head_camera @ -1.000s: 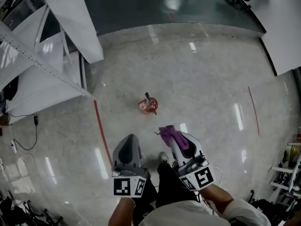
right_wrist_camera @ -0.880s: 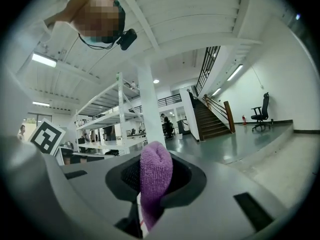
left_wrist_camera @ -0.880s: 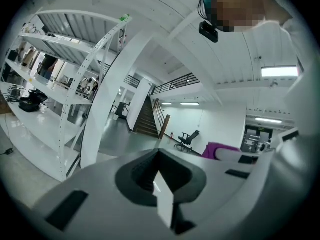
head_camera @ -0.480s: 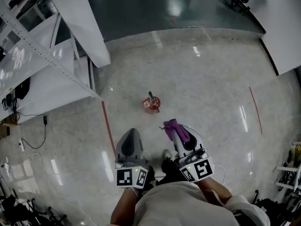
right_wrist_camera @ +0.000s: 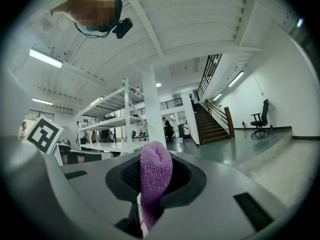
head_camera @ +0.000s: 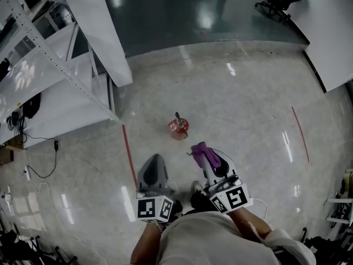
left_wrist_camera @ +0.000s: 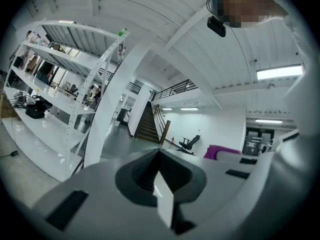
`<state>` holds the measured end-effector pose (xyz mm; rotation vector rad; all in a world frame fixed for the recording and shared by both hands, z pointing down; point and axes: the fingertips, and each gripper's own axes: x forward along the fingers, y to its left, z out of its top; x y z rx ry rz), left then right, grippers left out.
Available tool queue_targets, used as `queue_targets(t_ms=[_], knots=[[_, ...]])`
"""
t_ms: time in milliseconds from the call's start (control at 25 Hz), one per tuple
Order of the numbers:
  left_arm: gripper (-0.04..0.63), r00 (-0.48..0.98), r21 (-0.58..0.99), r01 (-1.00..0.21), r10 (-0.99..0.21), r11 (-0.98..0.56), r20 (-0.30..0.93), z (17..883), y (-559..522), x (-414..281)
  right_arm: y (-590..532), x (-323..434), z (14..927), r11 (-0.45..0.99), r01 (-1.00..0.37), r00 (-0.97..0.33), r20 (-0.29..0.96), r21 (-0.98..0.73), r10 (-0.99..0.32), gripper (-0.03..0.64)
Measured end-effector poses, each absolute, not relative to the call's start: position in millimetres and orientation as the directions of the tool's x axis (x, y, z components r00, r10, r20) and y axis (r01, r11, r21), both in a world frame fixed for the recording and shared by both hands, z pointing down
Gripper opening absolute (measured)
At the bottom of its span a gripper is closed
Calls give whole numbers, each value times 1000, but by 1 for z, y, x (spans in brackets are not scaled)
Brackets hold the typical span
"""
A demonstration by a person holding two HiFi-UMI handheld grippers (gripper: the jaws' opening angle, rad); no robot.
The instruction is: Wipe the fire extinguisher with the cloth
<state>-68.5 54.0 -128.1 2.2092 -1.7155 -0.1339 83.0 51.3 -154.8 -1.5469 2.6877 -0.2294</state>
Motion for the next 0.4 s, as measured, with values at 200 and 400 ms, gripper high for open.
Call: queue_targets(t_ms=[200,400], knots=[[3,279,312,-922,-953,-231,116,-137,64,-66,63,84,-162,497,-857,-505,38,-136,-862,67],[3,286,314,-919,-952,-240,110,-139,67,-71,68,78,-163,498,-858,-506,38,-125,-862,67]])
